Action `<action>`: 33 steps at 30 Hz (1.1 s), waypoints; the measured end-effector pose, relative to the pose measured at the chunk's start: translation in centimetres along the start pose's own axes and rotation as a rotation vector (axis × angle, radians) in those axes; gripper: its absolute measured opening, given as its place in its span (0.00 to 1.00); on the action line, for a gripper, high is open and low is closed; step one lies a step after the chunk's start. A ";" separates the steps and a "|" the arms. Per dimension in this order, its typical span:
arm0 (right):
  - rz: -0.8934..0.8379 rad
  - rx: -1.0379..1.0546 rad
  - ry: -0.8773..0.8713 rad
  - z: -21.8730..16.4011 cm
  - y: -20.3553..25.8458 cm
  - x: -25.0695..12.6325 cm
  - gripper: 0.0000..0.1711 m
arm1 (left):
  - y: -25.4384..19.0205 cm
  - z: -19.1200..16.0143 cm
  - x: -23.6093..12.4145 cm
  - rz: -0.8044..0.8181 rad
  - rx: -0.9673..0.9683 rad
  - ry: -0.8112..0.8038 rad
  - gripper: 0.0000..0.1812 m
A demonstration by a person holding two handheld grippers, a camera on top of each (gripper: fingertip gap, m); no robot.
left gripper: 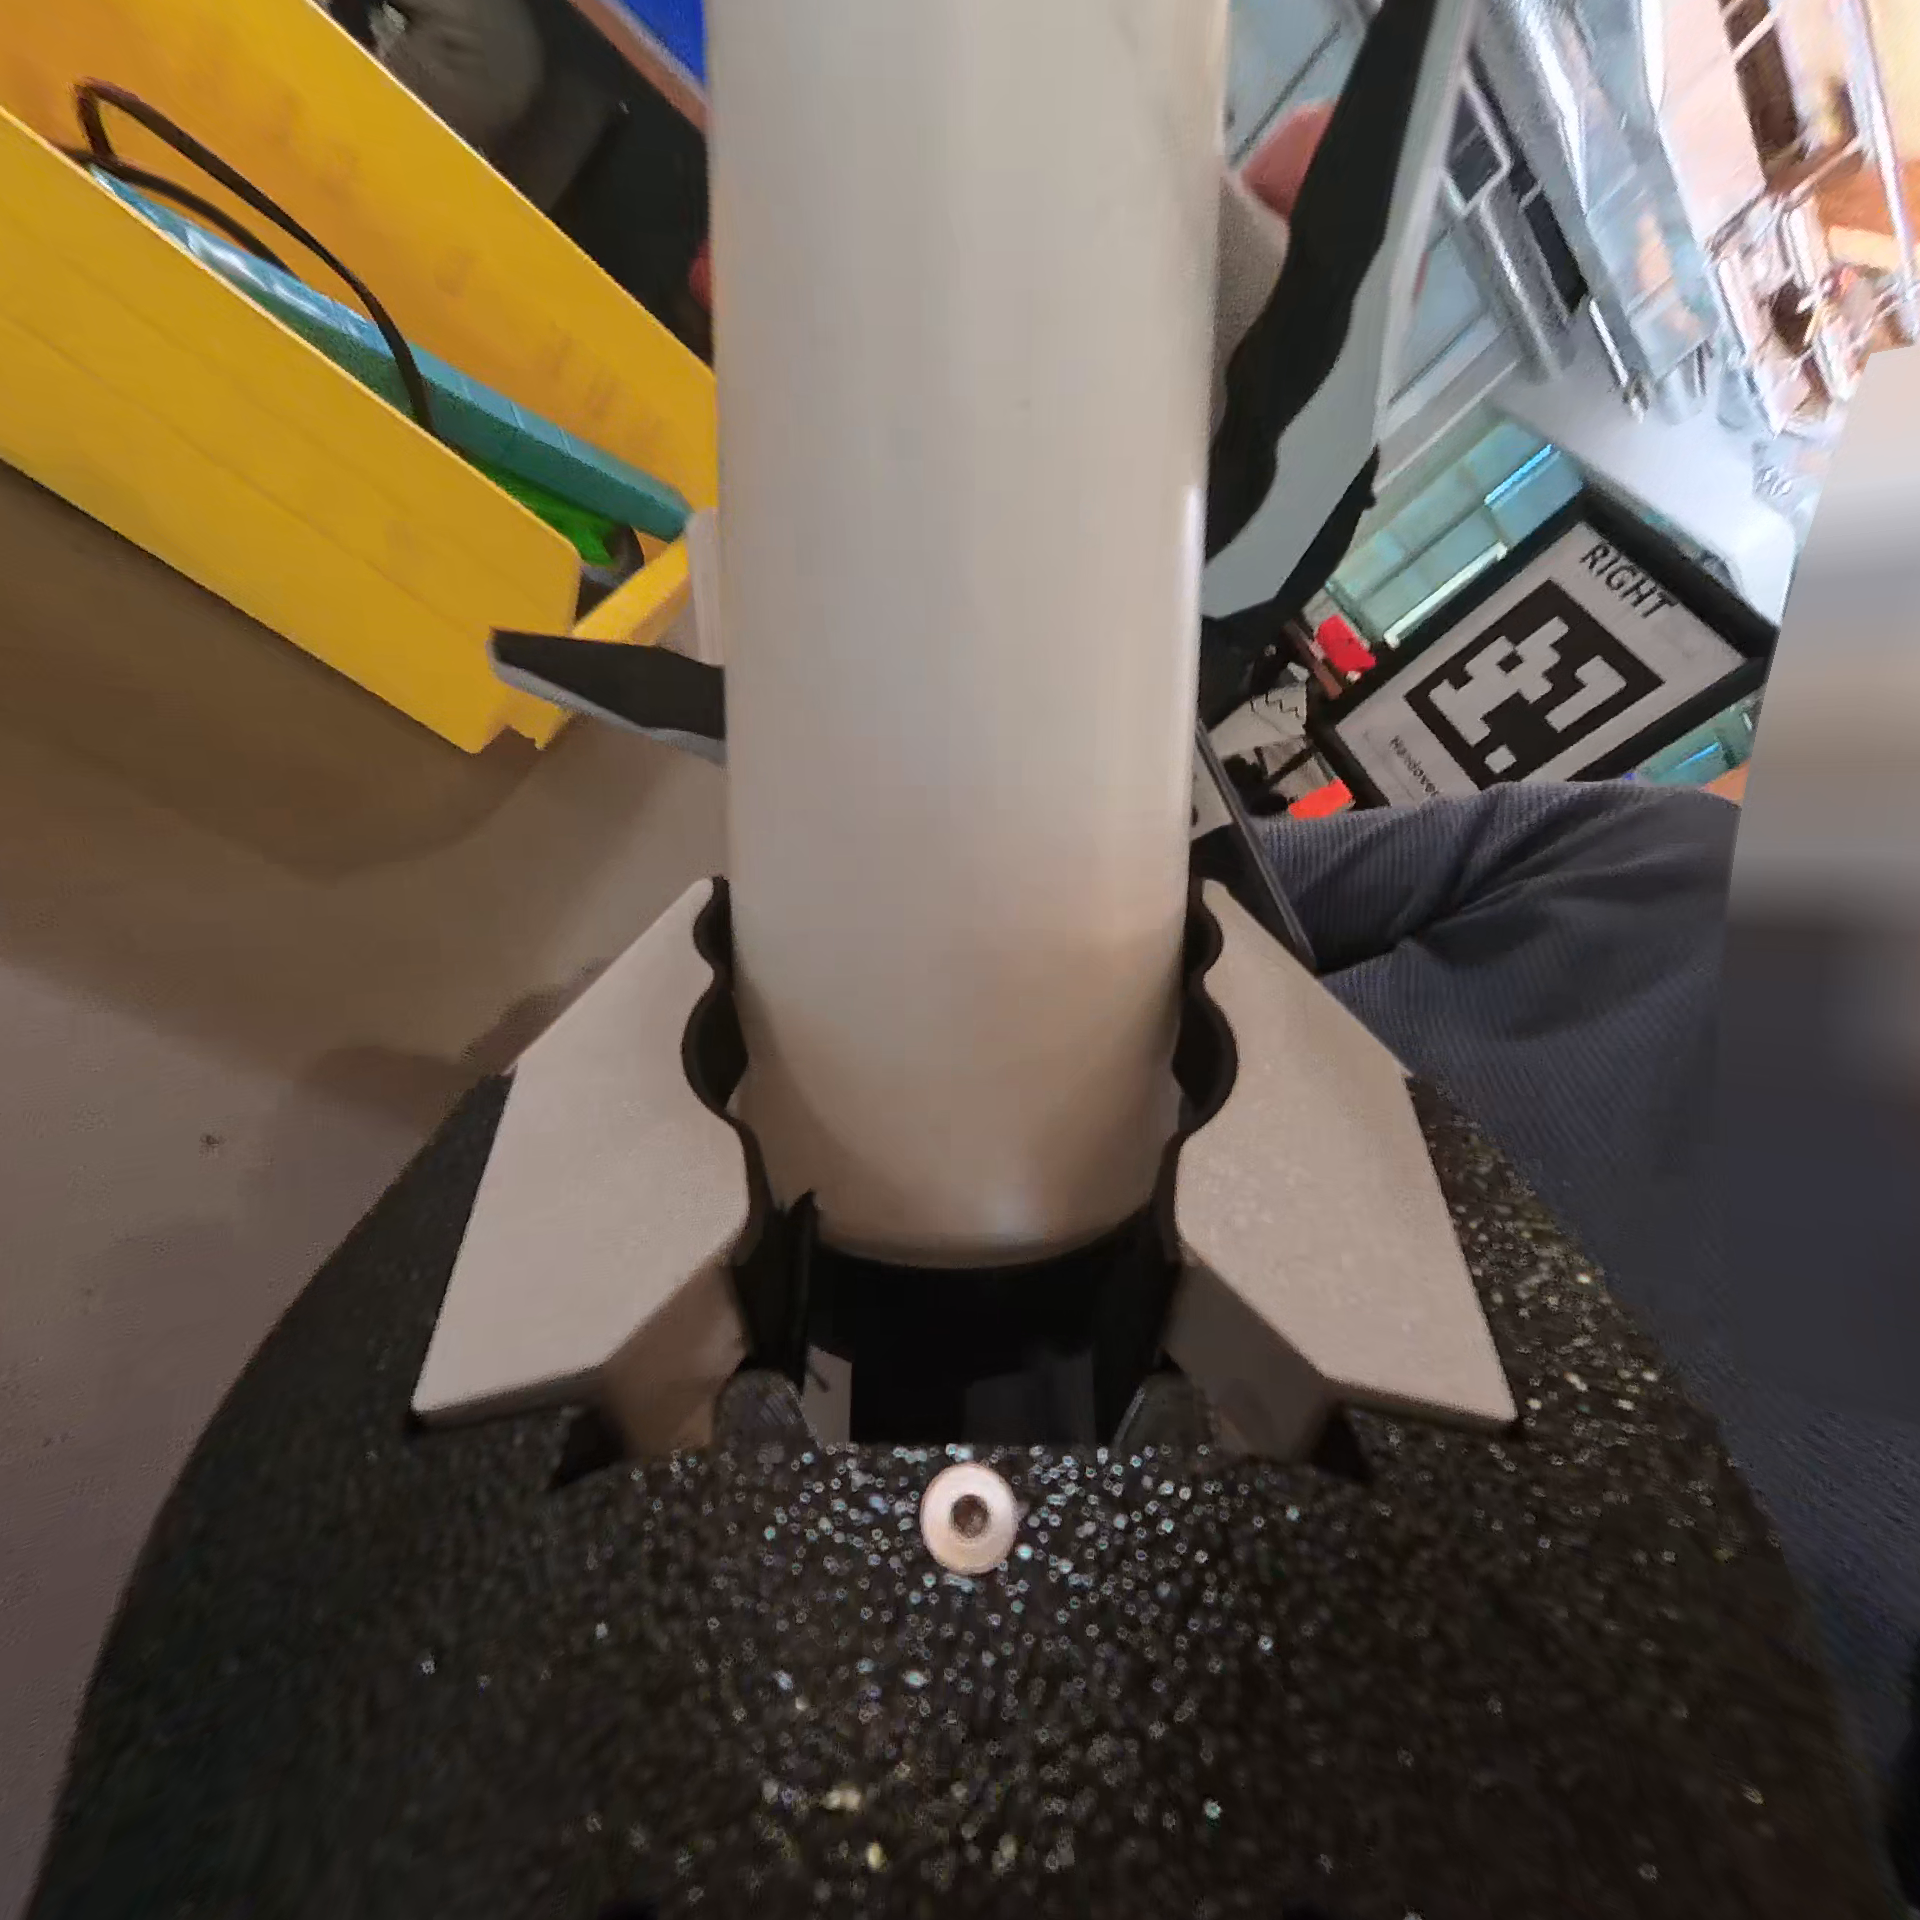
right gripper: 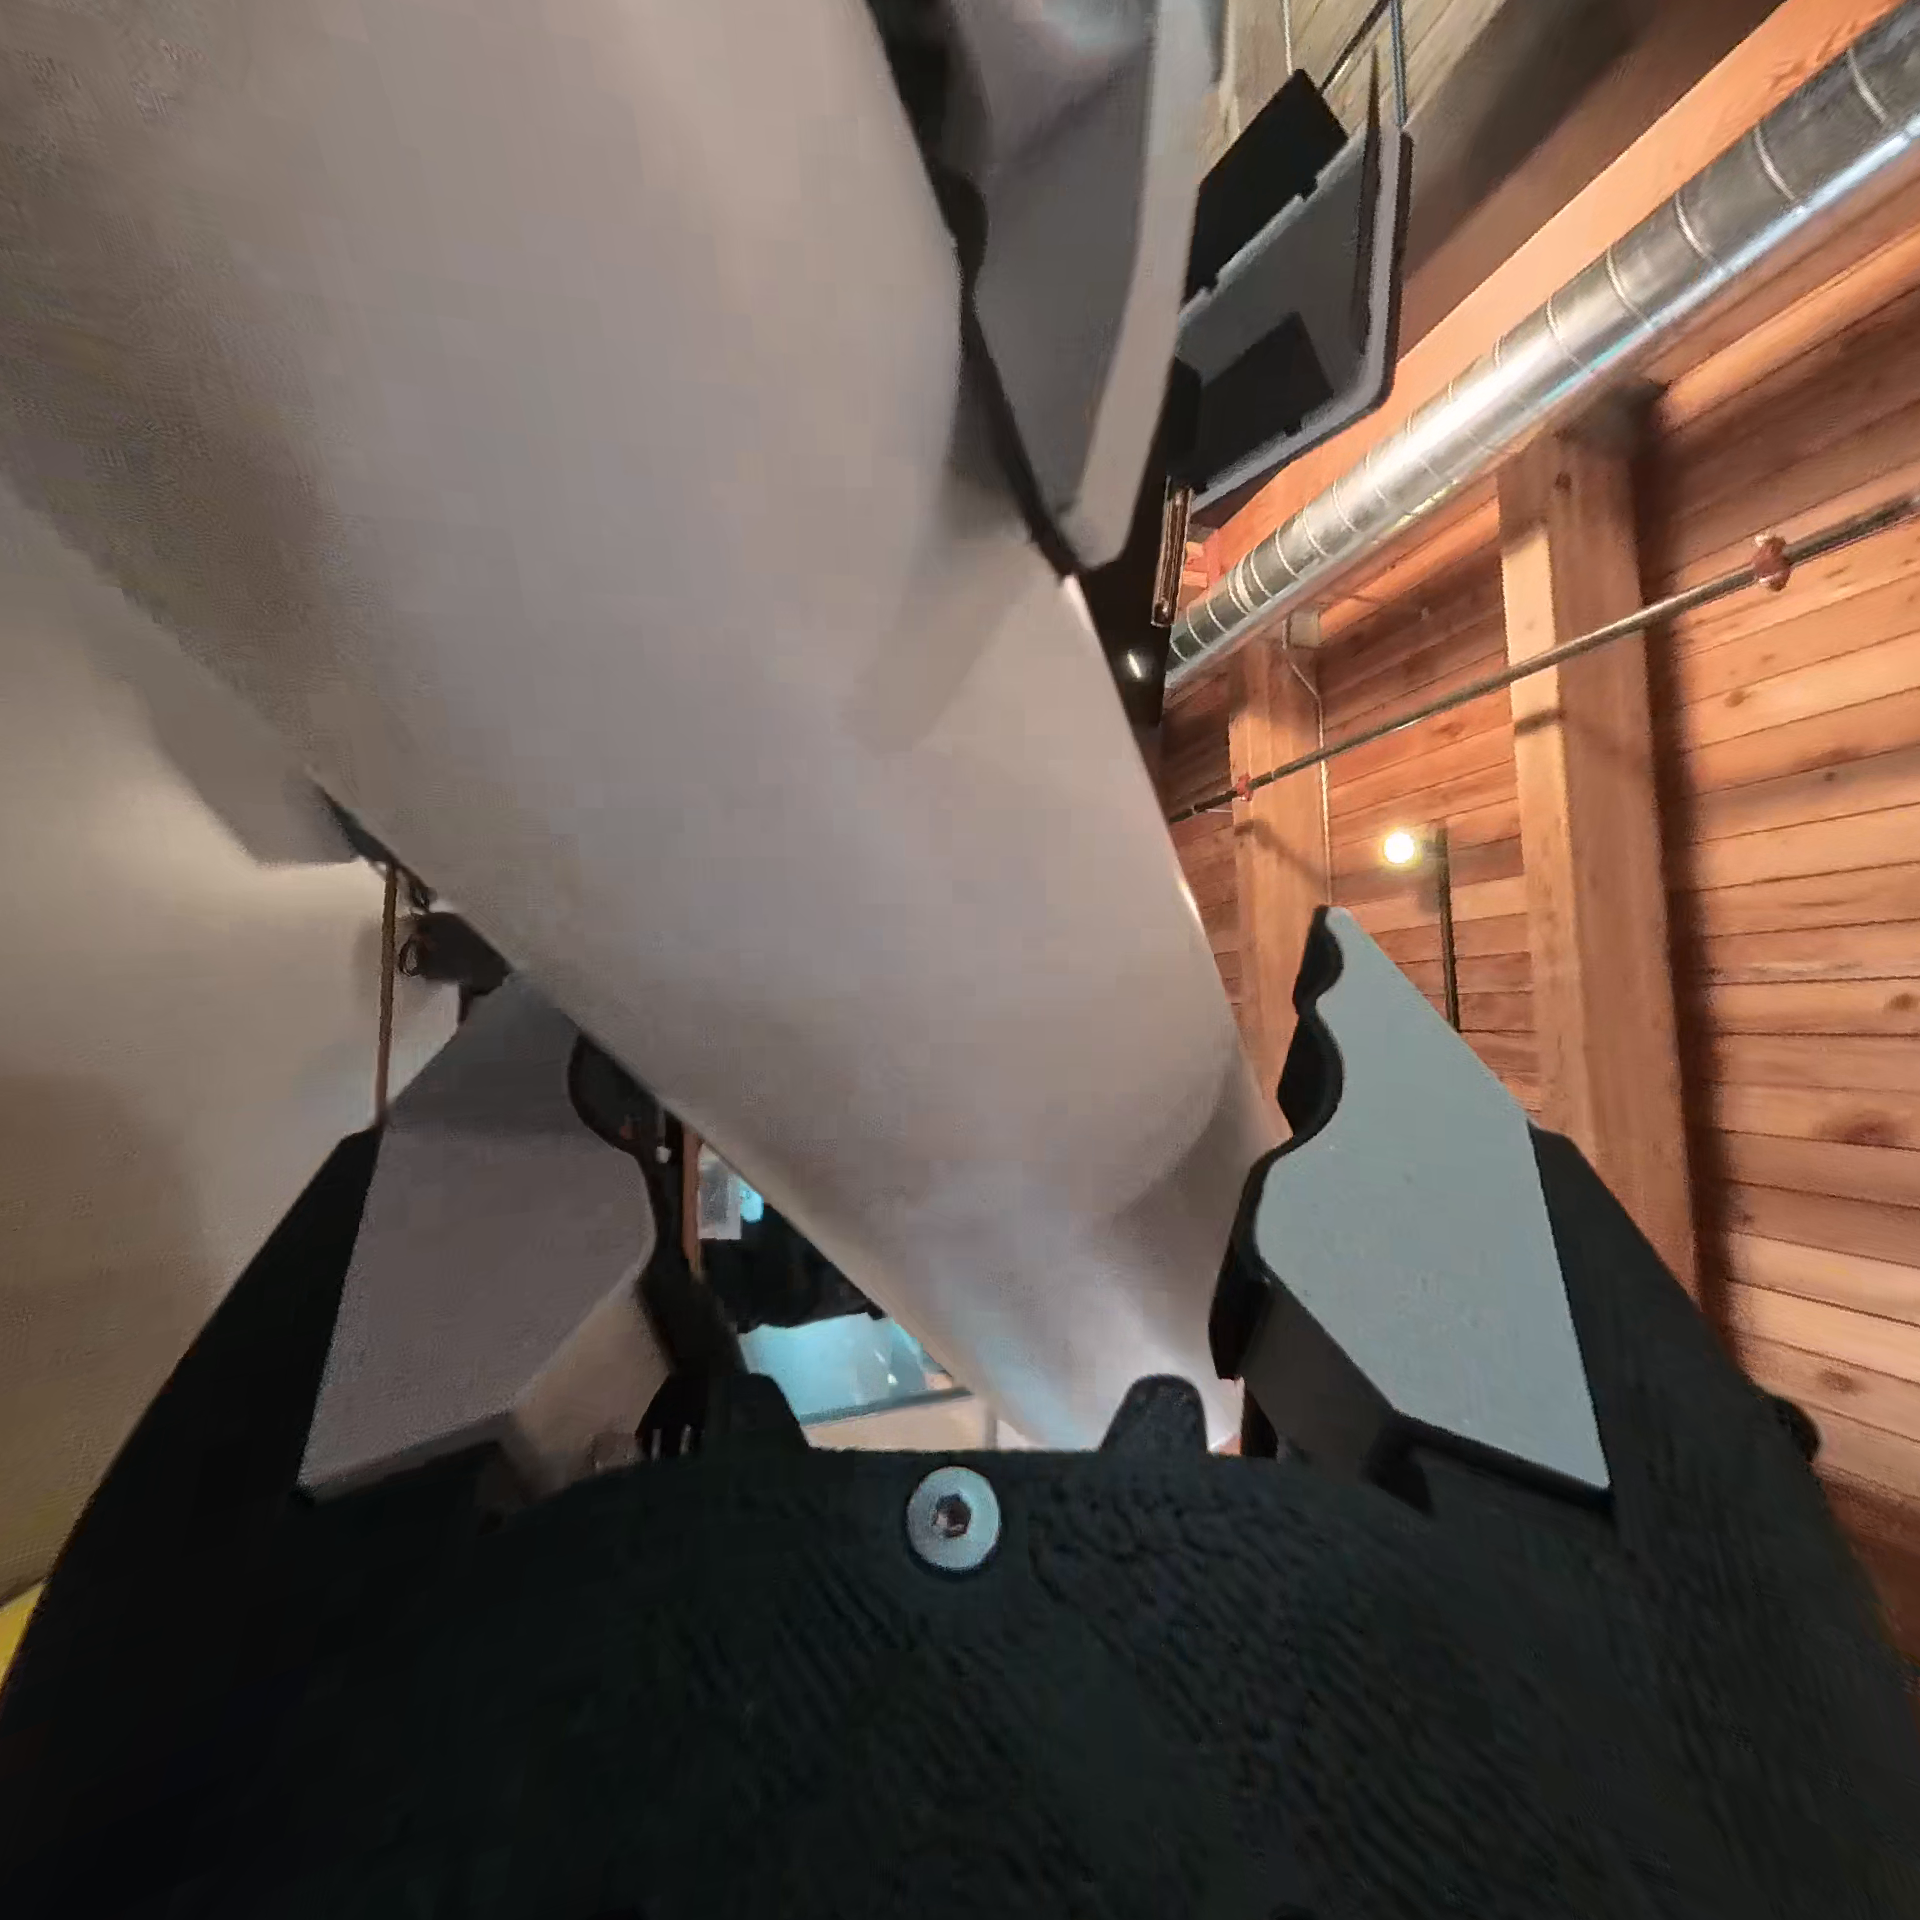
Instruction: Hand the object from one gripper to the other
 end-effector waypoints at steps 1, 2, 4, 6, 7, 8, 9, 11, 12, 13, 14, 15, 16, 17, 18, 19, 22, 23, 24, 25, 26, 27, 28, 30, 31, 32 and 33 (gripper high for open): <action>0.005 -0.021 0.004 0.0 0.1 -0.1 0.70 | -0.1 -0.1 0.2 0.006 0.002 0.015 0.46; 0.005 -0.041 0.009 -0.1 0.1 -0.1 0.66 | -0.1 -0.2 0.3 0.012 0.011 0.024 0.46; 0.003 -0.034 0.029 -0.3 -0.1 -0.2 0.65 | -0.2 0.1 0.3 0.007 0.020 -0.004 0.47; 0.035 0.044 0.073 -0.9 -0.1 -0.2 0.60 | -0.5 1.2 -0.2 -0.014 0.068 -0.135 0.51; 0.030 0.114 0.078 -1.2 -0.1 -0.2 0.60 | -0.8 1.8 -0.5 -0.006 0.092 -0.195 0.59; 0.027 0.190 0.086 -1.5 -0.2 -0.2 0.59 | -1.0 2.3 -0.9 0.005 0.124 -0.222 0.67; 0.028 0.267 0.097 -1.8 -0.3 -0.2 0.57 | -1.3 2.7 -1.3 0.022 0.166 -0.247 0.74; 0.029 0.415 0.086 -2.1 -0.6 -0.1 0.57 | -2.0 3.6 -2.2 0.052 0.249 -0.325 0.82; 0.041 0.494 0.095 -2.1 -0.6 0.0 0.57 | -2.5 4.0 -2.6 0.047 0.296 -0.357 0.82; 0.056 0.574 0.091 -2.1 -0.6 0.2 0.56 | -2.9 4.3 -3.0 0.050 0.336 -0.385 0.82; 0.069 0.658 0.087 -2.1 -0.6 0.4 0.56 | -3.2 4.6 -3.3 0.064 0.387 -0.406 0.82; 0.100 0.715 0.081 -2.0 -0.5 0.5 0.56 | -3.5 4.9 -3.7 0.079 0.437 -0.443 0.82; 0.131 0.761 0.082 -1.8 -0.3 0.7 0.56 | -3.9 5.0 -4.1 0.089 0.490 -0.474 0.81; 0.169 0.811 0.081 -1.5 0.0 0.9 0.56 | -4.2 5.2 -4.4 0.101 0.540 -0.494 0.81; 0.202 0.863 0.076 -1.2 0.3 1.2 0.56 | -4.5 5.2 -4.6 0.115 0.592 -0.509 0.81; 0.234 0.912 0.072 -1.0 0.5 1.3 0.56 | -4.8 5.3 -4.9 0.135 0.646 -0.530 0.81; 0.279 1.037 0.051 -0.5 0.9 1.7 0.55 | -5.4 5.5 -5.9 0.189 0.783 -0.577 0.80; 0.286 1.091 0.034 -0.4 0.9 1.8 0.54 | -5.5 5.5 -6.2 0.200 0.810 -0.582 0.80; 0.292 1.143 0.026 -0.5 0.8 1.8 0.53 | -5.6 5.5 -6.4 0.203 0.823 -0.584 0.80; 0.301 1.188 0.018 -0.5 0.7 1.8 0.53 | -5.6 5.6 -6.6 0.204 0.831 -0.581 0.80; 0.312 1.223 0.008 -0.6 0.7 1.7 0.53 | -5.6 5.6 -6.7 0.218 0.837 -0.569 0.80; 0.316 1.245 0.006 -0.7 0.6 1.7 0.53 | -5.5 5.5 -6.7 0.232 0.849 -0.547 0.80; 0.317 1.262 0.015 -0.8 0.6 1.7 0.53 | -5.4 5.5 -6.5 0.249 0.862 -0.519 0.79; 0.318 1.247 0.047 -1.0 0.6 1.7 0.53 | -5.4 5.2 -6.0 0.289 0.905 -0.450 0.78; 0.322 1.204 0.077 -1.1 0.7 1.7 0.53 | -5.5 5.0 -5.7 0.314 0.938 -0.409 0.77; 0.325 1.134 0.116 -1.2 0.8 1.6 0.53 | -5.6 4.8 -5.4 0.350 0.978 -0.357 0.75; 0.329 1.047 0.157 -1.4 0.9 1.5 0.53 | -5.6 4.6 -5.1 0.395 1.024 -0.293 0.74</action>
Point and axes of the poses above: each gripper's, where its closed fingertips meet, x out along the fingers, z out of its top, y = z × x across the jaws, the point moved 8 cm from there along -x, back along the fingers, and after that the axes turned 11 degrees about -y, right-handed, at the moved point
